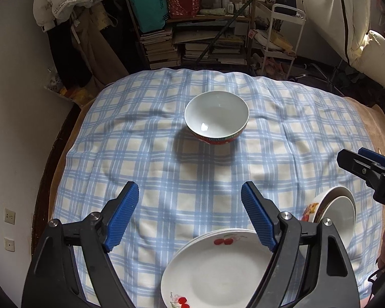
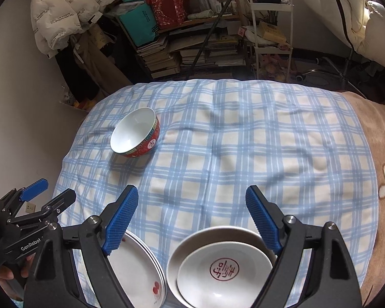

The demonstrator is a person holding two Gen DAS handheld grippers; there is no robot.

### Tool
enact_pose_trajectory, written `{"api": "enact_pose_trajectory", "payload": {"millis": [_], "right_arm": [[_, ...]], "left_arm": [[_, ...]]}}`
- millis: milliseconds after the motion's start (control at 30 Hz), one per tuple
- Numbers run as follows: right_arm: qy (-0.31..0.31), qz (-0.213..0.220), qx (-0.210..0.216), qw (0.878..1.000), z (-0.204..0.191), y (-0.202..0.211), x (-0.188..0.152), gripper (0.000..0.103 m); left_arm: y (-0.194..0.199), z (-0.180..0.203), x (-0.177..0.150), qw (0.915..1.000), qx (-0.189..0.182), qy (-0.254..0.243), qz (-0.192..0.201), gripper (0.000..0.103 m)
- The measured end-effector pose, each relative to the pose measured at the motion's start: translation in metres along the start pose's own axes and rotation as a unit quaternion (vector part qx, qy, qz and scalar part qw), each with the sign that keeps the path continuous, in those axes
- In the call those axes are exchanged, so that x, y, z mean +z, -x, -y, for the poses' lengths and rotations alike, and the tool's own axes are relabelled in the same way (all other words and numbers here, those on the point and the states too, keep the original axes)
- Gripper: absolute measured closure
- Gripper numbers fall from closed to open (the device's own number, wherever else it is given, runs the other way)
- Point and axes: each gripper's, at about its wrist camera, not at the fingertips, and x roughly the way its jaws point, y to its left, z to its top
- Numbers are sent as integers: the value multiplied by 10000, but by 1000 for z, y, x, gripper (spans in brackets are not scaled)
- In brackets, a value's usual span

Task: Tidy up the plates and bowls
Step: 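Open both tools and move them toward a red-patterned rice bowl, then close both tools on the rim of the red-patterned rice bowl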

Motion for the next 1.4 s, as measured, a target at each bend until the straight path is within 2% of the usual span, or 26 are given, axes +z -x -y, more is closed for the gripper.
{"api": "enact_pose_trajectory", "payload": {"millis": [167,467,667,767,933,967,1033,1100,1133,1167,1233,1300,1333,1367,1400], "right_arm": [[97,-180,24,9998,-12,-30,22,13],[55,-324,13,9995,-24,-76,64,13],[159,-531,-4,9985,-36,-105,84,13],[225,-670,31,9975,-43,-120,91,13],[183,-896,-98,9958,-49,-144,96,13],[178,-937,-74,9954,-50,-148,96,15],[201,-1026,-55,9945,-52,-155,96,21],[293,-1140,-98,9930,-56,-162,96,24],[328,-1193,-84,9923,-57,-165,96,28],[342,-1241,-50,9917,-58,-167,96,37],[349,-1345,-9,9903,-60,-172,95,48],[339,-1410,24,9894,-61,-176,93,61],[303,-1440,115,9891,-62,-177,92,70],[252,-1468,213,9886,-62,-178,92,77],[210,-1495,296,9881,-62,-180,91,79]], "left_arm": [[-25,-13,23,9998,191,32,75,22],[-87,-46,63,9991,151,220,-317,22],[-117,-59,77,9978,22,407,-531,22],[-132,-61,84,9963,-174,502,-672,22],[-152,-52,95,9959,-247,351,-802,23],[-156,-51,96,9956,-274,322,-835,24],[-164,-48,98,9944,-362,309,-946,40],[-171,-46,99,9932,-516,230,-1016,53],[-174,-44,99,9927,-565,169,-1050,56],[-177,-42,99,9924,-588,131,-1072,57],[-182,-39,99,9911,-720,103,-1115,71],[-187,-39,97,9881,-925,234,-1207,80],[-189,-40,96,9863,-1042,340,-1232,86],[-191,-40,94,9846,-1121,424,-1276,89],[-193,-39,93,9832,-1169,485,-1318,93]]}}
